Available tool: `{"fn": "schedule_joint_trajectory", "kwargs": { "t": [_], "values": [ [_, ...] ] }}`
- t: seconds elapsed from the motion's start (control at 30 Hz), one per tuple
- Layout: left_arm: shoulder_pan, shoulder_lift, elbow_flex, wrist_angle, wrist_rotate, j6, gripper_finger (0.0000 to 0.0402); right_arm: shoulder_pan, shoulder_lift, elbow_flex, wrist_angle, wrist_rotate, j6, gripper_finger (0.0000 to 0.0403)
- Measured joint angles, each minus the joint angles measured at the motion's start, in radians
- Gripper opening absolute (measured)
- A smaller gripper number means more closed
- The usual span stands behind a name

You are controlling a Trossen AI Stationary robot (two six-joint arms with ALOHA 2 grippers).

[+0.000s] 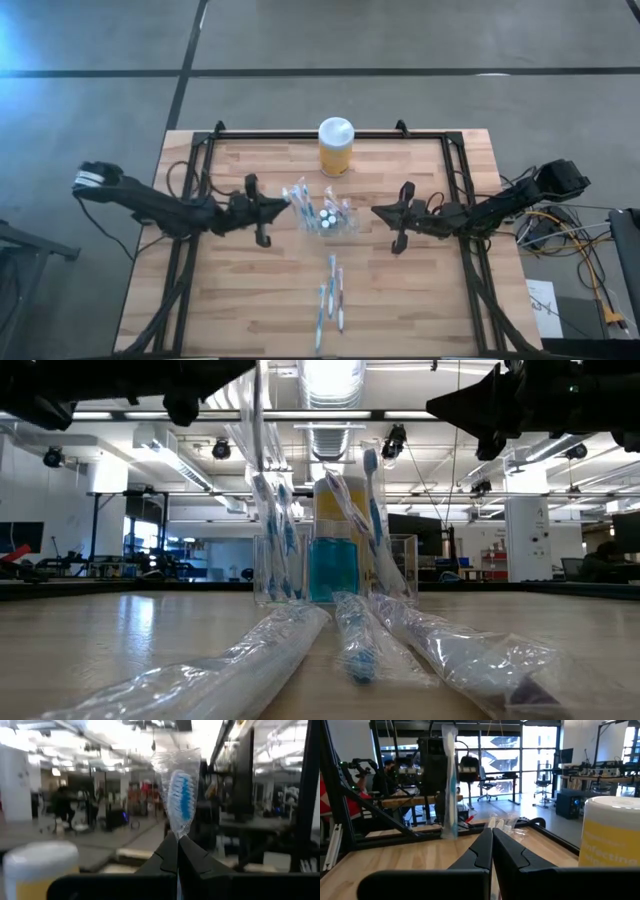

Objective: Pick & Place toothbrushing station
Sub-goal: Put the blue toothbrush into the transparent organizer

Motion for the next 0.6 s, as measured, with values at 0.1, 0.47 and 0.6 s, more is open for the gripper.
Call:
{"fn": "schedule_joint_trajectory", "kwargs": {
  "t": [0.1, 0.47, 0.6],
  "values": [
    [0.000, 0.082, -0.003, 0.117, -0.045, -0.020, 0.0000, 0.000, 0.000, 0.000, 0.000, 0.000, 0.013, 0.0008],
    [0.002, 0.349, -0.003, 0.324, -0.221, -0.038, 0.0000, 0.000, 0.000, -0.001, 0.000, 0.000, 0.017, 0.0008],
    [0.002, 0.424, 0.002, 0.368, -0.234, -0.052, 0.0000, 0.000, 0.000, -0.001, 0.000, 0.000, 0.017, 0.0008]
  ]
}}
